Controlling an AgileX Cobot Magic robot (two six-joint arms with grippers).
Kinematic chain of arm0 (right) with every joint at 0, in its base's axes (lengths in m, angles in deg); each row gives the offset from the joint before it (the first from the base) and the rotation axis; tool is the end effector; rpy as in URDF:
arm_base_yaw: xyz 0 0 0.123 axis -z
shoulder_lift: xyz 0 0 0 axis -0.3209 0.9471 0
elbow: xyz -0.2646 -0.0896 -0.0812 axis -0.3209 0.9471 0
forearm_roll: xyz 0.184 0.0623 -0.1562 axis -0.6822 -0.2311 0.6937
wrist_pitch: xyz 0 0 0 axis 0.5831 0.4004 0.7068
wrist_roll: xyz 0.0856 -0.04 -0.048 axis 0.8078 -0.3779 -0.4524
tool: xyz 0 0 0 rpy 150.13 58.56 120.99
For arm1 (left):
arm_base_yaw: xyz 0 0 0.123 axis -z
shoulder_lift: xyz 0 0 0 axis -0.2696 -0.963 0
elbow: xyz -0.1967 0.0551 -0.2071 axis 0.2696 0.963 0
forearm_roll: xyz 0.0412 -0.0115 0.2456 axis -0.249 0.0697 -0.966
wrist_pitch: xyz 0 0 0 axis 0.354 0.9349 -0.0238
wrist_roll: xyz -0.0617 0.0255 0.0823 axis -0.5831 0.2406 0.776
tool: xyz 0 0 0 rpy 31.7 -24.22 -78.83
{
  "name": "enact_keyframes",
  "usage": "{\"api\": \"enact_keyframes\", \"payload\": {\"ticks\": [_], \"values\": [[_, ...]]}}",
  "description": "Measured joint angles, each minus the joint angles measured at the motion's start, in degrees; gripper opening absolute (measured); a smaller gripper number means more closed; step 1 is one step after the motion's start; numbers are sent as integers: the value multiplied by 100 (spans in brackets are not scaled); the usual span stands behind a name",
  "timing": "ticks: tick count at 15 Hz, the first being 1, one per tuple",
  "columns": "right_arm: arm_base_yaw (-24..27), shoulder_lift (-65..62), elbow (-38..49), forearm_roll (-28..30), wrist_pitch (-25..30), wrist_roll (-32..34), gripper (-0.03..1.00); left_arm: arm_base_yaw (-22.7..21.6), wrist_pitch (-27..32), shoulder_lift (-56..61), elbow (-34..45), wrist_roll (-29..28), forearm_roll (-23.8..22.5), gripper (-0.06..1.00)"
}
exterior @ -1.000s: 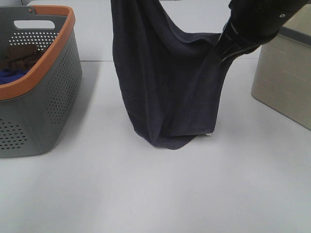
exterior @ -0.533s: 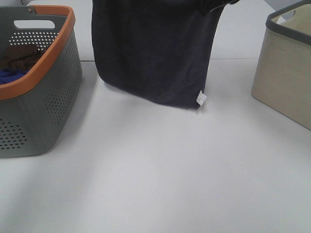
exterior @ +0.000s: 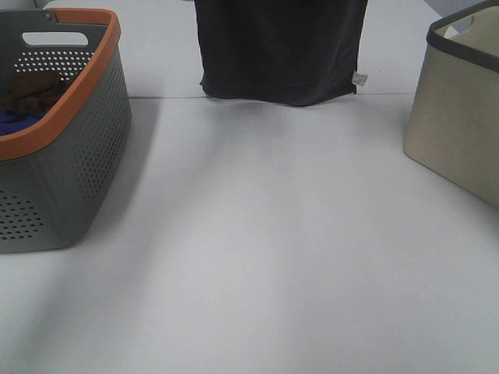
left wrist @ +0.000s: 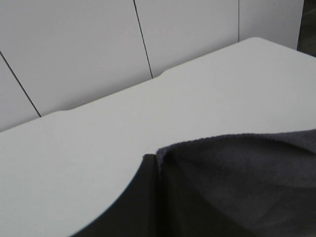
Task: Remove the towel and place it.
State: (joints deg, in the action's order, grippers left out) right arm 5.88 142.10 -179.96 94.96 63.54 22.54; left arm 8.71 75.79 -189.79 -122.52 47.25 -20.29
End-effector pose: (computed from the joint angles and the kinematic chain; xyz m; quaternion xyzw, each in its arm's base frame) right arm 0.5011 0.1017 0.3022 -0.2714 0.8204 -0.1137 0.4902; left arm 0.5346 -0.2306 0.3233 0.2005 0.7581 -0.0419 0.6191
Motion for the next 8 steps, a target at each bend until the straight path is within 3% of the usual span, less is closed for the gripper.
{"api": "enact_keyframes", "payload": {"ticks": [1, 4, 6, 8], "values": [[29, 40, 0, -63, 63, 0, 0, 17, 109, -57, 0, 0, 0, 0], [103, 149, 0, -733, 1071, -206, 0, 241, 1295, -138, 0, 103, 11, 0], [97, 149, 0, -1656, 2023, -756, 0, 407, 2355, -138, 0, 304, 115, 0], [92, 149, 0, -2131, 3134, -1163, 0, 441, 3243, -138, 0, 567, 561, 0]]}}
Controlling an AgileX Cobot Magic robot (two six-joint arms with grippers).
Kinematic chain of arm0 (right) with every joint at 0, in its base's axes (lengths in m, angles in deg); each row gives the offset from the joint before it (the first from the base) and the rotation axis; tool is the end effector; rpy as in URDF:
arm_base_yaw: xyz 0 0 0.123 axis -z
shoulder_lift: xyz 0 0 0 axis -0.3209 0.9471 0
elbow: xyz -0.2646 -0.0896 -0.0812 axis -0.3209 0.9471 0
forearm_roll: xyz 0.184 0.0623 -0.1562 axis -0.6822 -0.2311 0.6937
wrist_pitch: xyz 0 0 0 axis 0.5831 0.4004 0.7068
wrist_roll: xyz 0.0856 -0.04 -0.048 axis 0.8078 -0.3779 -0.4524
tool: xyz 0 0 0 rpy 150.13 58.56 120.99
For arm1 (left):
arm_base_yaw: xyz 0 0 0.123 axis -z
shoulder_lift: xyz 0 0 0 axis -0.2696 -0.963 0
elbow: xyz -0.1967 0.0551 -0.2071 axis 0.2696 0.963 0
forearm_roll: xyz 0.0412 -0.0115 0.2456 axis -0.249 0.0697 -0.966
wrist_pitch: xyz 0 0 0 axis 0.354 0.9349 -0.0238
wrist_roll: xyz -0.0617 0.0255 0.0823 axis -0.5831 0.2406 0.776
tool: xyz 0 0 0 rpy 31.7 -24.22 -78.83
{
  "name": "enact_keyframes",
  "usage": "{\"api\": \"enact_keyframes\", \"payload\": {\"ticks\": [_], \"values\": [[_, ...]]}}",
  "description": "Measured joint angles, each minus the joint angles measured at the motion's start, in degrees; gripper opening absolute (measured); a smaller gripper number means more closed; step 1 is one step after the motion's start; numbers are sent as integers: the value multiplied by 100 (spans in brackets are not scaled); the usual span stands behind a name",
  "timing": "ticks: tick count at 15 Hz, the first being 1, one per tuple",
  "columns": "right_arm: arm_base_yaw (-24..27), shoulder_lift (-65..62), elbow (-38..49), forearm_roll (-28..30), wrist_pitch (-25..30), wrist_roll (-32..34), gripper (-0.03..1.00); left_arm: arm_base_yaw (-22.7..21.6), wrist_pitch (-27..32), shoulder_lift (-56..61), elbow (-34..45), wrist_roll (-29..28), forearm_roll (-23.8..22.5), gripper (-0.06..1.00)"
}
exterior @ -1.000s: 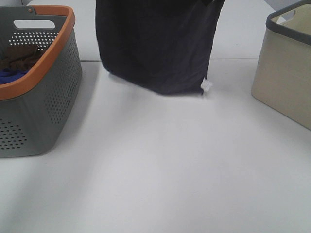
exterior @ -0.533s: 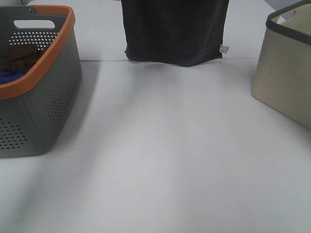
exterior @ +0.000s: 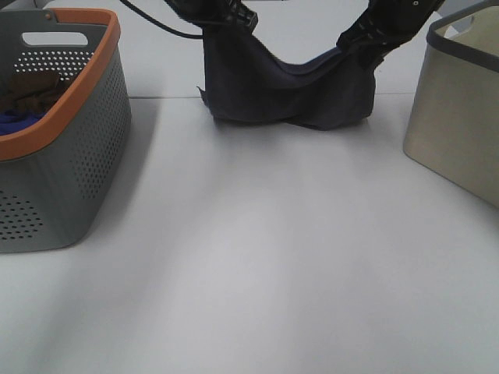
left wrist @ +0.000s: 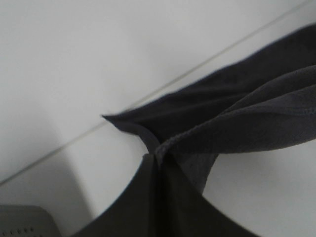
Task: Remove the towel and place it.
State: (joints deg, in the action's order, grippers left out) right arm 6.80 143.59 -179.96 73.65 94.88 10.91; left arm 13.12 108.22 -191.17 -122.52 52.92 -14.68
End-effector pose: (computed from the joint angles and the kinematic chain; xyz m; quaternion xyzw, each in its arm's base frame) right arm 0.4611 0.1055 0.2491 -0.2890 0.9285 0.0175 0.2325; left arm 0.4940 -0.2550 0.2587 0.2614 0.8927 -0.0080 0.3670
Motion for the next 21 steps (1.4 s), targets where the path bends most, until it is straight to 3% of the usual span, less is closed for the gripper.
{"api": "enact_keyframes", "payload": {"ticks": [1, 3, 4, 8, 13, 17, 21], "values": [[0, 0, 0, -46, 275, -40, 0, 0, 229, 0, 0, 69, 143, 0], [0, 120, -11, -155, 1301, -138, 0, -6, 1392, 0, 0, 401, 682, 0], [0, 206, -11, -178, 1358, -132, 0, -6, 1501, 0, 0, 481, 819, 0], [0, 298, 201, -430, 1358, 74, 0, -6, 1513, -11, 561, 625, 1432, 0], [0, 178, 1558, -435, 1358, 115, 0, -6, 1530, 264, 1828, 733, 1599, 0], [0, 160, 1788, 235, 1352, 115, 0, 109, 1541, 447, 2659, 905, 1833, 0], [0, 160, 1788, 458, 1352, 115, 0, 292, 1541, 619, 3191, 1123, 1954, 0]]}}
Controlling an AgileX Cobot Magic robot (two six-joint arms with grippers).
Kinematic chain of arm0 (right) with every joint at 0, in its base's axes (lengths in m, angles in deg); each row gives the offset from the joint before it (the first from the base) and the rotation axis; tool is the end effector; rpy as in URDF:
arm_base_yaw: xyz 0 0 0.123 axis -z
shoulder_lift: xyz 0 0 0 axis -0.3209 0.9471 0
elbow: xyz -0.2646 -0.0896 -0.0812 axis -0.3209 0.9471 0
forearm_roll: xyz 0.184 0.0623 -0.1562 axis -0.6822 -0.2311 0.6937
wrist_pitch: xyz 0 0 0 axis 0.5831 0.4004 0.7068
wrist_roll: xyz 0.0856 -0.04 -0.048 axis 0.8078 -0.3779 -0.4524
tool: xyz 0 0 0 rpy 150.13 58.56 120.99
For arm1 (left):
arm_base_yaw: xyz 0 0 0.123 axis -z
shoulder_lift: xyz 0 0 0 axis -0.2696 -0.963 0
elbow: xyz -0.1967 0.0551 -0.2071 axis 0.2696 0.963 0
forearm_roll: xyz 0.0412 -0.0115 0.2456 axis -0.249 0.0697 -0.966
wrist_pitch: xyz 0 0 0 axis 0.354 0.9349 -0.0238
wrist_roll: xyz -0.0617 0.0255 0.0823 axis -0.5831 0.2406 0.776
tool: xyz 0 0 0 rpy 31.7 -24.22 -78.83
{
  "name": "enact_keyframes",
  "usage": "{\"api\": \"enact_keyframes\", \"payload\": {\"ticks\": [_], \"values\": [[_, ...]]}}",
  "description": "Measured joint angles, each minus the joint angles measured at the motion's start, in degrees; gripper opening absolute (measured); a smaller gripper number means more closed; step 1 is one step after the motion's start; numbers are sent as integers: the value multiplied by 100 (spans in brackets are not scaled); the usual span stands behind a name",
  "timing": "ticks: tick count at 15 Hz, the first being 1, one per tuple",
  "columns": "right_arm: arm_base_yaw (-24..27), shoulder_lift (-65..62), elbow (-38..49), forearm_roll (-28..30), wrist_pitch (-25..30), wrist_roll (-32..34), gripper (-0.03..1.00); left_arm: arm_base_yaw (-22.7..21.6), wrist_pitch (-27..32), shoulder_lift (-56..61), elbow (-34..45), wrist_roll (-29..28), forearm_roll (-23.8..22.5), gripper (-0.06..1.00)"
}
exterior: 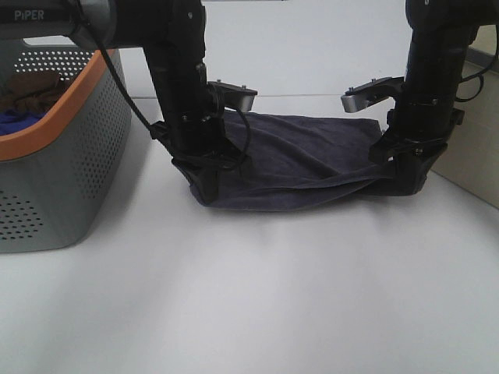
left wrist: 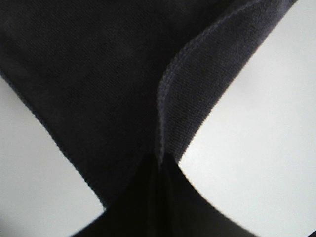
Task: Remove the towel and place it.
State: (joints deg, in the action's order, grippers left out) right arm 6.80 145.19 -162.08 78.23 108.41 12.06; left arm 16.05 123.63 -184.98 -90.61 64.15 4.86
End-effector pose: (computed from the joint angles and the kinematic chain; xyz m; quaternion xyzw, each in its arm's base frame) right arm 0.3933 0.0842 0.1508 0.3008 -0.9520 -0.0112 0.0557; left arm 0.3869 -0.2593 0.1457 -0.3472 -0.9341 0.0834 0.0050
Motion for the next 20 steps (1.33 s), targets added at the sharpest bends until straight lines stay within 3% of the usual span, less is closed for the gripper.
{"api": "enact_keyframes", "payload": {"ticks": [4, 11, 12, 14, 17, 18, 20], "values": [[0, -11, 441, -183, 0, 0, 0, 57, 0, 92, 653, 126, -6, 0], [0, -17, 928, -407, -6, 166, 3, 57, 0, 109, 1049, 229, 86, 0], [0, -17, 940, -470, -6, 235, 10, 57, 0, 109, 1049, 229, 86, 0], [0, -17, 940, -527, -6, 584, 35, 57, 0, 109, 1049, 229, 86, 2], [0, -17, 945, -516, -6, 1387, 65, 57, 0, 109, 1049, 229, 103, 13], [0, -63, 945, -516, -6, 1576, 67, 57, 0, 109, 1049, 189, 103, 22], [0, -298, 945, -630, 0, 1770, 70, 57, 0, 109, 1049, -63, 103, 48]]}}
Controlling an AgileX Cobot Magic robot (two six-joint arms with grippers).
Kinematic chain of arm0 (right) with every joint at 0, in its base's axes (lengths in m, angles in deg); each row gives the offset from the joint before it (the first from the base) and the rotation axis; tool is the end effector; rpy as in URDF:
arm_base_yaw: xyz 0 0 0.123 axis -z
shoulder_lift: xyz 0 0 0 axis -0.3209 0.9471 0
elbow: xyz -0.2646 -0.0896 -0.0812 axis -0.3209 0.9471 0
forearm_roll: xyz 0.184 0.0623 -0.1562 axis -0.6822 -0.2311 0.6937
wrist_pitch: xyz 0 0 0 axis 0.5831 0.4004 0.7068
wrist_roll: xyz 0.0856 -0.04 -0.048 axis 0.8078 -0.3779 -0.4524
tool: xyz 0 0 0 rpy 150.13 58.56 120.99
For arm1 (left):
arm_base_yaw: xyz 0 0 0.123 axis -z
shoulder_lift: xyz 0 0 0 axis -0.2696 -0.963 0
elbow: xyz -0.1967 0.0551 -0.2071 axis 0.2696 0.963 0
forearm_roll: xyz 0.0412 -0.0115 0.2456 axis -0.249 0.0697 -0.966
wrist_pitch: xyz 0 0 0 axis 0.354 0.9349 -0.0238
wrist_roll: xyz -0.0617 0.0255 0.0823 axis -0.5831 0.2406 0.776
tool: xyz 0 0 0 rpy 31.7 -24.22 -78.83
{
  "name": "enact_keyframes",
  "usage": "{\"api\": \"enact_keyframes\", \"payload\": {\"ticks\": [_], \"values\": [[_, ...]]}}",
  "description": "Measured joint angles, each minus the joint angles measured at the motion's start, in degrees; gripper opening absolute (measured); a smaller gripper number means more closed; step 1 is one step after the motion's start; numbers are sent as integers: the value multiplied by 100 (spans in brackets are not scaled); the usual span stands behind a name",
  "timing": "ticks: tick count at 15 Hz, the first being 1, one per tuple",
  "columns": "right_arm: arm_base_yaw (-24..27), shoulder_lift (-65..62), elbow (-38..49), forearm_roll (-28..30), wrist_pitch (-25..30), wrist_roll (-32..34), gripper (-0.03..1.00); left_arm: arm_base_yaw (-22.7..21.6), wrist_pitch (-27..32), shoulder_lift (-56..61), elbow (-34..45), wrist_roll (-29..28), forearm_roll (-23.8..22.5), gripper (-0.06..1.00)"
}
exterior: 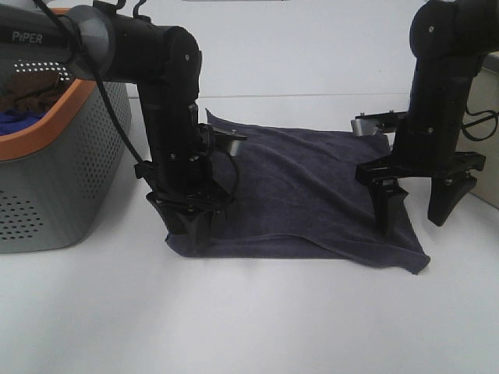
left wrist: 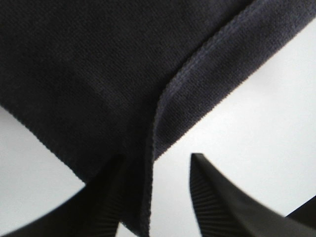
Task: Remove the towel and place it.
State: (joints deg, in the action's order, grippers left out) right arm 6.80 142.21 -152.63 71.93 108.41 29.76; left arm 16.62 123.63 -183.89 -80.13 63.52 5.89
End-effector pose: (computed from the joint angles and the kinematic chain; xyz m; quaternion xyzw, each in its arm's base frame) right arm 0.3565 0.0876 0.1372 0.1248 -0.9843 -0.0482 0.1153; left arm 0.3548 -0.2466 0.1126 -0.3358 -0.9350 0.0743 0.0870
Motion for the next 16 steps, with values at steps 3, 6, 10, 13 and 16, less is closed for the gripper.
{"api": "enact_keyframes", "payload": {"ticks": [3, 6, 10, 13, 16], "values": [[0, -607, 0, -155, 0, 52, 71, 0, 0, 46, 0, -109, 6, 82], [0, -1329, 0, -160, 0, 97, 71, 0, 0, 361, 0, -138, 6, 85], [0, -2263, 0, -178, 6, 160, 71, 0, 0, 963, -212, -327, 6, 85], [0, -2922, 0, -178, 17, 435, 71, 0, 6, 1335, -722, -670, 0, 85], [0, -3575, -69, 344, 29, 1335, 71, 0, 11, 1690, -1421, -1083, -521, 84]]}}
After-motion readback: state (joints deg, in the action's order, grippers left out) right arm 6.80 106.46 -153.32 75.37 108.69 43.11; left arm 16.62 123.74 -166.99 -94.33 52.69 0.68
